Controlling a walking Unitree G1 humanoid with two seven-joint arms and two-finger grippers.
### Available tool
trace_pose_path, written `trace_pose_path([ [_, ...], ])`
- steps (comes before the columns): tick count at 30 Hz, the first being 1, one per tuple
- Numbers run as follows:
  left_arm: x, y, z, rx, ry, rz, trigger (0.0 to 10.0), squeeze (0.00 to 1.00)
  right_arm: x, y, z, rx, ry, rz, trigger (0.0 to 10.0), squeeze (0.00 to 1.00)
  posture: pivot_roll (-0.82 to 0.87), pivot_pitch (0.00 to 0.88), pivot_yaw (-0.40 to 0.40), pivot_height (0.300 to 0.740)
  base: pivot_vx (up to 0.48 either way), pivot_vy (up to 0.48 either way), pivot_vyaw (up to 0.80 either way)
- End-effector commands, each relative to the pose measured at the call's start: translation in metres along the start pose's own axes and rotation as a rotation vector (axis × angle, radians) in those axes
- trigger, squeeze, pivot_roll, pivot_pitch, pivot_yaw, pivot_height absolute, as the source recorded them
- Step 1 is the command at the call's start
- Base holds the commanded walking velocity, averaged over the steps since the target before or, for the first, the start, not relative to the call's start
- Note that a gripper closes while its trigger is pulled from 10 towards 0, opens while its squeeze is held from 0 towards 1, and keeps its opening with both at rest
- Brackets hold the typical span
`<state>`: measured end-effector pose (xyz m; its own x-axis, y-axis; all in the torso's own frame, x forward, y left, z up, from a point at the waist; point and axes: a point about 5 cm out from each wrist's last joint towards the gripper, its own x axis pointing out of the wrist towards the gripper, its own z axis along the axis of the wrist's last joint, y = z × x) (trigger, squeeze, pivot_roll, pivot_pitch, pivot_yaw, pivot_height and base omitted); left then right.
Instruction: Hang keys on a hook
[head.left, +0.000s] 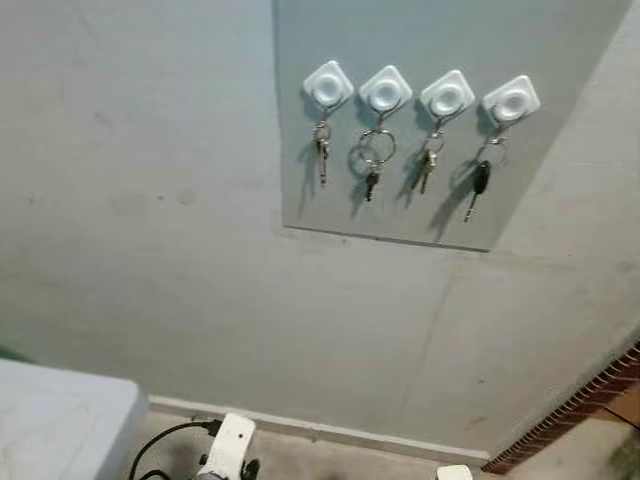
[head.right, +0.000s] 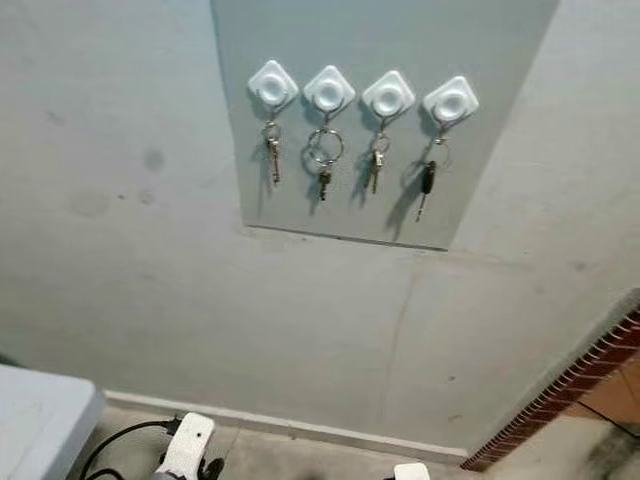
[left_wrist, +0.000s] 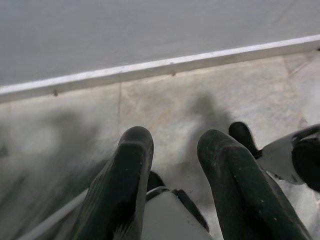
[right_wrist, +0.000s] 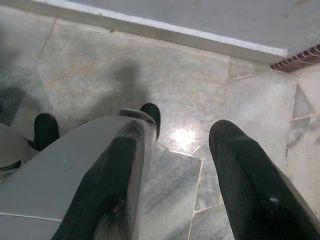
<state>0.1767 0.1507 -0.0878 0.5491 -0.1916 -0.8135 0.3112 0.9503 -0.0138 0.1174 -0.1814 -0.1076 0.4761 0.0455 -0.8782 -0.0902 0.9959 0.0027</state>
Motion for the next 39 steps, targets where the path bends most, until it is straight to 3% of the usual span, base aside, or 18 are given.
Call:
trace_pose_path([
  [1, 0.0001, -0.0022, -0.0017, -0.021, 0.007, -0.008, 10.0, 0.00, -0.0028, -0.0006, -0.0132, 0.016, 0.048, -0.010, 10.0, 0.00, 0.06, 0.000, 0.014, 0.740, 0.000, 0.000, -0.54],
  [20, 0.0015, -0.0035, 0.0028, -0.037, -0.006, 0.005, 10.0, 0.00, -0.0026, -0.0027, -0.0125, 0.018, 0.056, -0.013, 10.0, 0.00, 0.08, 0.000, -0.005, 0.740, 0.000, 0.000, -0.47],
  [39, 0.0019, -0.0021, 0.0069, -0.042, -0.020, -0.005, 10.0, 0.00, -0.0015, -0.0011, -0.0086, 0.080, 0.033, -0.019, 10.0, 0.00, 0.07, 0.000, 0.022, 0.740, 0.000, -0.136, 0.00],
])
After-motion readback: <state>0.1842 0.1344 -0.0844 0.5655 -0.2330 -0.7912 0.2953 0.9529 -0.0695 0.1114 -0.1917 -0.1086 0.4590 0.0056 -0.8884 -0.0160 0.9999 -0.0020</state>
